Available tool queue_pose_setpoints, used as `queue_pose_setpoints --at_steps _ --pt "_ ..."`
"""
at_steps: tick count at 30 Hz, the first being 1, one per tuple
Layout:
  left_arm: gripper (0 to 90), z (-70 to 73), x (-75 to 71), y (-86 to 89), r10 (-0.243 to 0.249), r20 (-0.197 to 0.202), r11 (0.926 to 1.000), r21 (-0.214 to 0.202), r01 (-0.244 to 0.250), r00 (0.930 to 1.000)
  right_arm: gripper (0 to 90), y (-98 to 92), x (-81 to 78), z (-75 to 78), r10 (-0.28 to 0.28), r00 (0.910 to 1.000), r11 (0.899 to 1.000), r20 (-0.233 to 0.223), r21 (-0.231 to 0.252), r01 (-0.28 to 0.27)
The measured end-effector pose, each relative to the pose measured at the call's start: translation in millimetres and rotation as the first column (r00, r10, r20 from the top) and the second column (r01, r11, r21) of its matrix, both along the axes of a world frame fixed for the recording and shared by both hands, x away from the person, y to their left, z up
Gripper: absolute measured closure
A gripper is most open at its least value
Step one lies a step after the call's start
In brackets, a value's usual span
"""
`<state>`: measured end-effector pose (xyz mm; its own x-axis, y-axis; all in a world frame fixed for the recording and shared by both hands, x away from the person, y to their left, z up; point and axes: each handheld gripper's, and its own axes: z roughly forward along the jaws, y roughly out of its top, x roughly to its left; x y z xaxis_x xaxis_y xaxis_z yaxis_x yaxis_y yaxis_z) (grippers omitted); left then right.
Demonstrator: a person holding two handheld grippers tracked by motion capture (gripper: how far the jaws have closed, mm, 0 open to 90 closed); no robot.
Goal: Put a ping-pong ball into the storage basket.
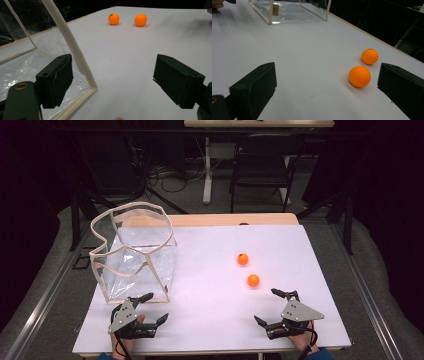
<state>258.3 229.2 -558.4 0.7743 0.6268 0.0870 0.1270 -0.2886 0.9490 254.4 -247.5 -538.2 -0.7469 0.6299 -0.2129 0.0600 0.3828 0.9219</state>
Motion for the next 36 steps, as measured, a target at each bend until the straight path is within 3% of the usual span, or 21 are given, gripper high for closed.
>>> queue_pose_setpoints --at_steps 13,36 --pt "16.1 0.5 -0.3 -0.4 0.001 0.002 1.0000 0.006 -0.001 1.0000 1.7 -1.6 4.3 2.2 -0.027 0.9996 1.000 -0.006 -0.001 0.027" --pt "16.1 -0.3 0.5 -0.2 -0.001 -0.003 1.0000 0.000 0.001 1.0000 1.7 7.0 24.7 7.8 -0.078 0.9932 0.995 -0.087 -0.062 0.073"
